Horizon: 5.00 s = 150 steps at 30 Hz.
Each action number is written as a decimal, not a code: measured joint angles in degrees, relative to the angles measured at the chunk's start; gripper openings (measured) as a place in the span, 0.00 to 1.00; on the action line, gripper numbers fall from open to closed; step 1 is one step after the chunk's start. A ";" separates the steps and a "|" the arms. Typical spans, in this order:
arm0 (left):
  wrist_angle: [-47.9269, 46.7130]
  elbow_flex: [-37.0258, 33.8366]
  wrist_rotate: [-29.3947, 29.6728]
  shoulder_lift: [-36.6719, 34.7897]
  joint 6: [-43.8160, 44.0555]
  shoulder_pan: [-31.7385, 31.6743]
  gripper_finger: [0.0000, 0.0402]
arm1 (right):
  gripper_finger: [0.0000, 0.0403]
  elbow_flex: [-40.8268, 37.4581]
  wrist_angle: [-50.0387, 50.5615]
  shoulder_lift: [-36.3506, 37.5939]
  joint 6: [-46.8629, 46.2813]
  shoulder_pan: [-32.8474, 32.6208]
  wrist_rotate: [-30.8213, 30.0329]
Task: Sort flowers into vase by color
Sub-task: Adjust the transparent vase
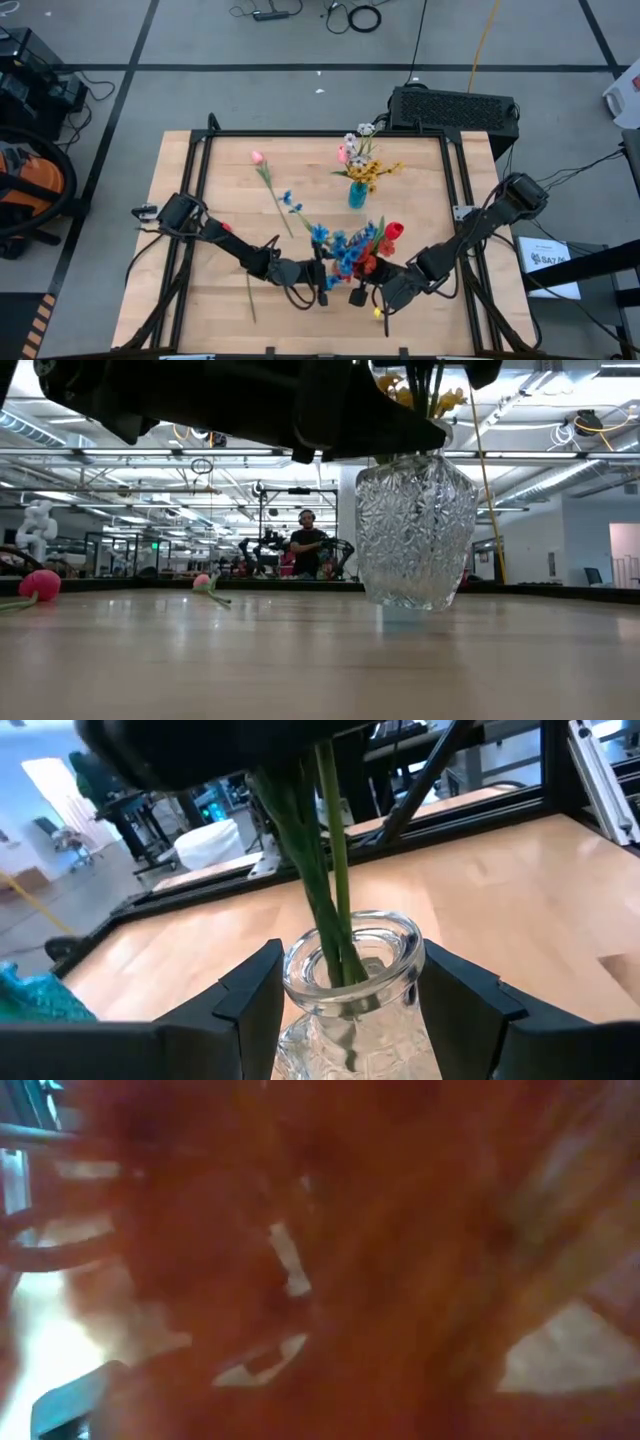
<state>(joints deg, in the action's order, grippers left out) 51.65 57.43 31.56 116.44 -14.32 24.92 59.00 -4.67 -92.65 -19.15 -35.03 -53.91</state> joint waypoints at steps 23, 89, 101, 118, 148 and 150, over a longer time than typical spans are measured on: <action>-3.06 0.00 -0.12 0.04 1.99 -0.95 0.60 | 0.01 0.01 -0.63 -0.02 -1.14 0.07 1.61; -60.14 0.00 3.07 -27.58 33.48 8.18 0.76 | 0.43 2.36 -0.66 -7.97 -1.82 -0.02 4.84; -60.36 0.00 3.07 -27.58 33.48 8.18 0.76 | 0.44 8.38 15.88 -7.91 -7.22 -1.52 6.02; -60.36 0.00 3.10 -27.56 33.48 8.18 0.76 | 0.44 12.63 30.12 -6.13 -16.99 -1.98 8.46; -61.79 -0.02 3.12 -27.54 33.18 8.17 0.76 | 0.44 12.55 33.01 -2.90 -18.00 -3.31 25.14; -61.80 -0.02 3.12 -27.54 33.02 8.16 0.76 | 0.44 12.55 33.84 -2.90 -13.09 -3.29 29.24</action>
<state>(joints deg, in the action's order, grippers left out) -10.15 57.41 34.68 88.90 18.70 33.09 71.55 29.18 -95.55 -32.24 -38.32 -24.68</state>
